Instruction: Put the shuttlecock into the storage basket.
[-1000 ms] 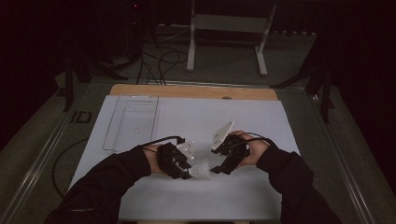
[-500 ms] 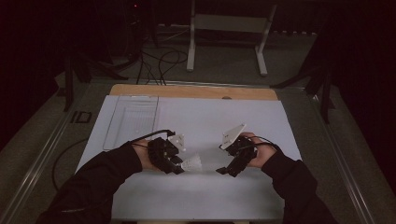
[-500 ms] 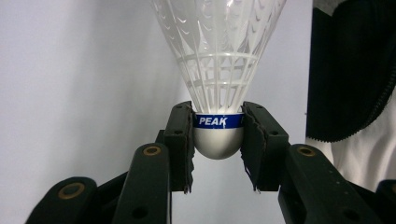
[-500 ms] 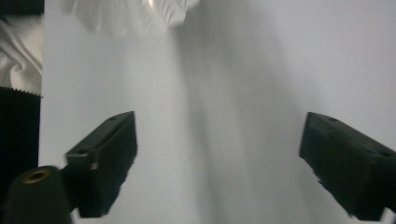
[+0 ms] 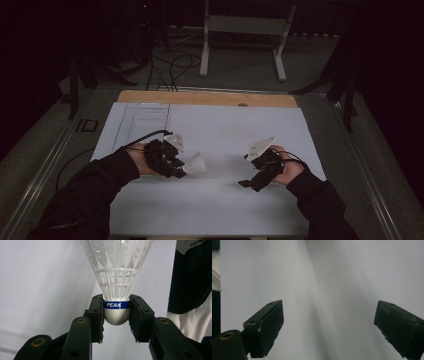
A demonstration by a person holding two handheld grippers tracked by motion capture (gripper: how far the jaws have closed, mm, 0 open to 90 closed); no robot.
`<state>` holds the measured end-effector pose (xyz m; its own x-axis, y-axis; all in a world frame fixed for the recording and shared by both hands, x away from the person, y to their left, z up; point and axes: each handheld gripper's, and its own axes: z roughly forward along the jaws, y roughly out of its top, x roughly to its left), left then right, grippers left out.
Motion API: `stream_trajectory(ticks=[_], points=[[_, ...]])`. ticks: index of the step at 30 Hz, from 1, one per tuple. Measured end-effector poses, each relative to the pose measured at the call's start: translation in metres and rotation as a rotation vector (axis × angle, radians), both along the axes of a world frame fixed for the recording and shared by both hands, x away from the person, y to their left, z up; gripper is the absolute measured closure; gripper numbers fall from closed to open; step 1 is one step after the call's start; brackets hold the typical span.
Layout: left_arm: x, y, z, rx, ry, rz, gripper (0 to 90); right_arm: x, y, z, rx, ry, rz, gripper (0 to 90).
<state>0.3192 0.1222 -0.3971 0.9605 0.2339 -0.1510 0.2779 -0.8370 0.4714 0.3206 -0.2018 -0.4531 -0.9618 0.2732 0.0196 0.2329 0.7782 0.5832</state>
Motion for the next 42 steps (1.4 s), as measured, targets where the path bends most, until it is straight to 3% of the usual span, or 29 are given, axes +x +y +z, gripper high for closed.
stream_trajectory(ticks=[15, 21, 26, 38, 42], points=[[0.005, 0.041, 0.014, -0.013, -0.017, 0.106, 66.1, -0.012, -0.021, -0.01, 0.059, -0.056, -0.067, 8.6], [0.005, 0.063, 0.018, -0.026, -0.024, 0.153, 66.1, -0.017, -0.031, -0.02, 0.052, -0.058, -0.13, 8.6], [0.006, 0.078, 0.018, -0.022, -0.025, 0.195, 66.1, -0.022, -0.041, -0.024, 0.082, -0.059, -0.174, 8.6], [0.009, 0.101, 0.021, -0.035, -0.03, 0.28, 66.1, -0.036, -0.058, -0.028, 0.139, -0.122, -0.254, 8.7], [0.01, 0.108, 0.022, -0.042, -0.027, 0.317, 66.0, -0.039, -0.061, -0.032, 0.147, -0.118, -0.267, 8.7]])
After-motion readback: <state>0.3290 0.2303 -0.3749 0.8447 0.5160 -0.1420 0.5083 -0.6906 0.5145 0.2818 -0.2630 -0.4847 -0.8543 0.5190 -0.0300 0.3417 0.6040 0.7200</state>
